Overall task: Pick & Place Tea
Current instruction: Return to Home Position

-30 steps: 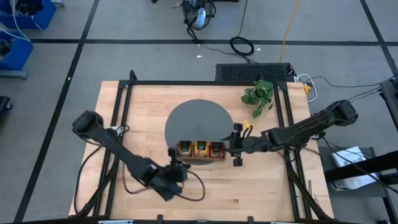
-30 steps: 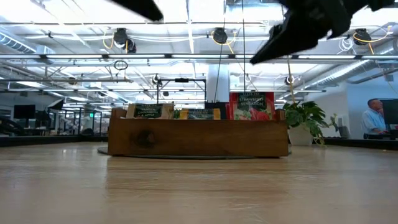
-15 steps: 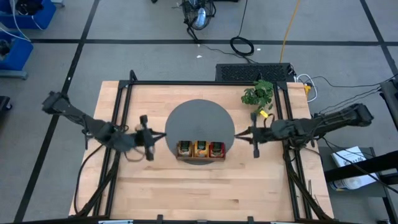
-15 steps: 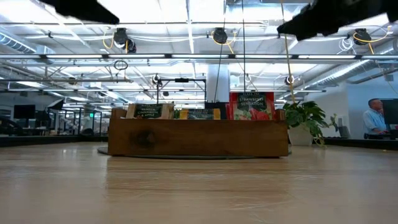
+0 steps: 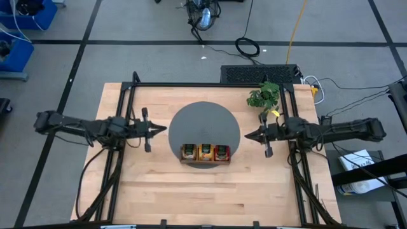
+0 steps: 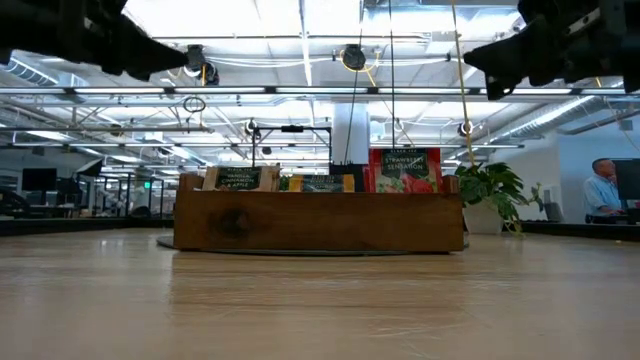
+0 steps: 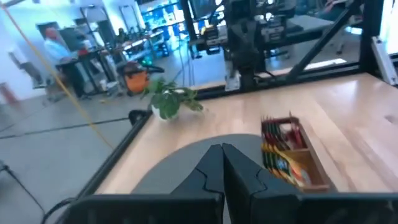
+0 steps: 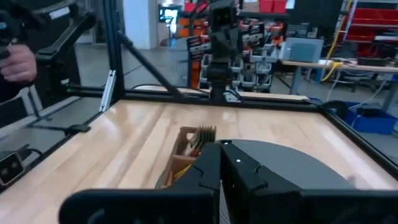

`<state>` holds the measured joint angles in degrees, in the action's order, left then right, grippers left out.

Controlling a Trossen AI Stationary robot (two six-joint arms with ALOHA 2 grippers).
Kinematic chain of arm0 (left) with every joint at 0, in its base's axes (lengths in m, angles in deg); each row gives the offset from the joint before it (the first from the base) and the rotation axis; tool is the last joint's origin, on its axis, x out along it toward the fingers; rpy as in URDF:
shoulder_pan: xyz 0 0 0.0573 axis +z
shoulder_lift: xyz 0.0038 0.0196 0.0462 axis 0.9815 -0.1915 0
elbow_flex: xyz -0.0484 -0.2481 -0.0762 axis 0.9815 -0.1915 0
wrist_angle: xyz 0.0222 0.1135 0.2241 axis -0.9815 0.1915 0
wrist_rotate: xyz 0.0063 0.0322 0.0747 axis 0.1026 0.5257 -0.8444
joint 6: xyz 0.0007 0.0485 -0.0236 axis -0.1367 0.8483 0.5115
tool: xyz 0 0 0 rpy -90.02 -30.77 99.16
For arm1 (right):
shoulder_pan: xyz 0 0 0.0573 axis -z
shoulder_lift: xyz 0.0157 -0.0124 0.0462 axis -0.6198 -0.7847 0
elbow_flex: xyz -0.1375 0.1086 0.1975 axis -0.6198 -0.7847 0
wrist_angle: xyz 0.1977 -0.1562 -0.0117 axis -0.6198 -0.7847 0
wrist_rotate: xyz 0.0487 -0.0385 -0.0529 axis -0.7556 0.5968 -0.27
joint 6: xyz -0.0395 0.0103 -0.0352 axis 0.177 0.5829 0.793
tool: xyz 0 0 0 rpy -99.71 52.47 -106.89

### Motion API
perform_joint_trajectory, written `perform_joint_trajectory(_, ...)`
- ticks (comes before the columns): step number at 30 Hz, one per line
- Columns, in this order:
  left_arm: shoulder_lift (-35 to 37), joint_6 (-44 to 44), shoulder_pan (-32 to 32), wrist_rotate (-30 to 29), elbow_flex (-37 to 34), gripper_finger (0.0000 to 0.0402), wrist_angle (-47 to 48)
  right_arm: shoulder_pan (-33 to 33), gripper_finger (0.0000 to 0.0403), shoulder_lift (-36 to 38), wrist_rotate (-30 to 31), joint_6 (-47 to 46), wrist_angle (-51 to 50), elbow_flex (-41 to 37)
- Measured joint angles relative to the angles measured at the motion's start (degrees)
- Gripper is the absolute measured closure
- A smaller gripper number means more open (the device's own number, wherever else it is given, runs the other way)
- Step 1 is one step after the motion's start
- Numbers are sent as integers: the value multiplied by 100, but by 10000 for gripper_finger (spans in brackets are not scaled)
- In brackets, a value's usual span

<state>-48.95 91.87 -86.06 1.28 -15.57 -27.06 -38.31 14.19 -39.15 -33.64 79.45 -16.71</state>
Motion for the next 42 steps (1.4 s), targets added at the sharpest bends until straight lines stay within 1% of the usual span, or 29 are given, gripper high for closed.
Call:
perform_joint_trajectory(2, 163, -80, 239, 307, -91, 399, 130, 99, 402, 140, 1, -101, -15, -71)
perform_joint_trajectory(4, 286, -179, 389, 477, -125, 399, 315, 135, 402, 300, 6, -245, -35, -139)
perform_joint_trajectory(7, 489, -162, 362, 675, -152, 400, 574, 90, 402, 611, 2, -332, -99, -280)
perform_joint_trajectory(10, 900, 62, 180, 665, -152, 400, 900, 22, 403, 1044, -37, -393, -272, -403)
perform_joint_trajectory(12, 1191, 192, 84, 496, -168, 400, 1060, -31, 403, 1354, -190, -451, -465, -540)
perform_joint_trajectory(14, 1459, 236, 55, 421, -280, 400, 1055, -61, 403, 1591, -308, -534, -339, -771)
perform_joint_trajectory(17, 1757, 133, 70, 537, -497, 400, 1063, -61, 403, 1865, -279, -681, -57, -1172)
perform_joint_trajectory(18, 1845, 70, 70, 570, -592, 400, 1064, -61, 403, 1940, -247, -681, 175, -1303)
perform_joint_trajectory(20, 1970, -43, 71, 559, -823, 400, 1031, -63, 403, 2092, -41, -689, 178, -1411)
perform_joint_trajectory(22, 2101, -129, 71, 517, -1090, 401, 1001, -66, 403, 2101, 170, -687, -179, -1421)
perform_joint_trajectory(26, 2271, -337, 71, 504, -1576, 401, 574, -83, 403, 2138, 153, -636, -52, -1423)
perform_joint_trajectory(29, 2302, -520, 70, 508, -1601, 401, 772, -83, 403, 2115, 157, -627, -188, -1429)
perform_joint_trajectory(35, 2313, -554, 64, 608, -1601, 400, 773, -83, 403, 2118, 146, -467, -377, -1434)
perform_joint_trajectory(42, 2393, -413, 62, 655, -1608, 400, 682, -83, 403, 2260, 104, -501, -213, -1441)
